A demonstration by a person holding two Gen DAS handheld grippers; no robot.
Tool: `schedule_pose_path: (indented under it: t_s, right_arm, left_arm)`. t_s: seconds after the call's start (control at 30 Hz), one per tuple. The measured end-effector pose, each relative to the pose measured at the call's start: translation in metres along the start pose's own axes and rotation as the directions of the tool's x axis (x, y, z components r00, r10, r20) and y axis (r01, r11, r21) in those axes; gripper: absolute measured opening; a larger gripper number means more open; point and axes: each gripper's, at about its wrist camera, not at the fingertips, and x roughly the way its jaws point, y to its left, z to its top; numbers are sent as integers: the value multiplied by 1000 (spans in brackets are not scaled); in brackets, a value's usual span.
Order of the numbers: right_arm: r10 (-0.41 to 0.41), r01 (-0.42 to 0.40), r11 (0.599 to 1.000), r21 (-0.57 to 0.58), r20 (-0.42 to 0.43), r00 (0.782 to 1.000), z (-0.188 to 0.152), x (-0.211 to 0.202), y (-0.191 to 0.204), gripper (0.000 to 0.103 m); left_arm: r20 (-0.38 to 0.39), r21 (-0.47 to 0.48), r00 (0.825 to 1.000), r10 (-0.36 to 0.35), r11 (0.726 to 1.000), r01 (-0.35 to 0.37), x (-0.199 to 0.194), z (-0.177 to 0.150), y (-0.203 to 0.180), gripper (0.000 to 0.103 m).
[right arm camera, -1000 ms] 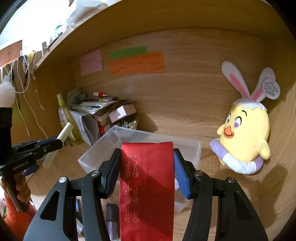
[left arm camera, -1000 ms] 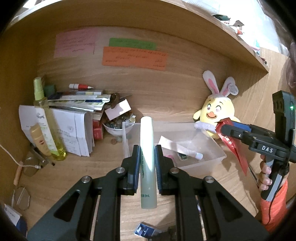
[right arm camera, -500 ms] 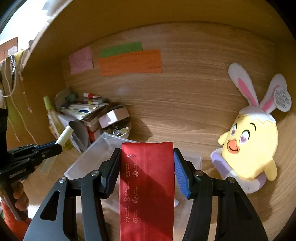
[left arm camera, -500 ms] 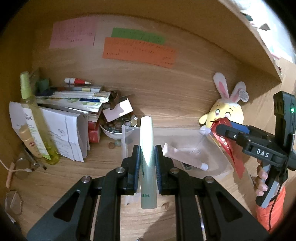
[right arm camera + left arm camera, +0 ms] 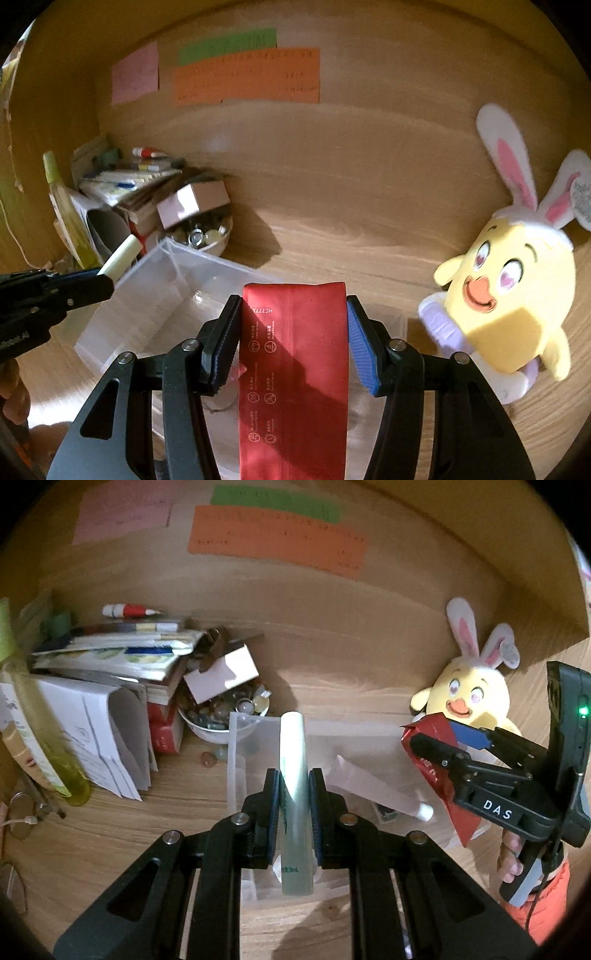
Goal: Organize objects
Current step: 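Carry both items to the bin and open the left tool to drop the green tube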
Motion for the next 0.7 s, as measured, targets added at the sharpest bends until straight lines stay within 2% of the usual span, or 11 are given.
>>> schedule_pose_path:
  t_s: [0.37,0.7]
  right_arm:
    - [-14,12,999,-47,-55,998,-10,21,8,51]
    - [-9,0,997,-83,-112,994,-17,33,15,51]
  left_arm:
    - [-65,22,997,32,999,-30,32,-6,-1,15]
    - [-86,46,996,35,998,-31,39,-9,-5,15]
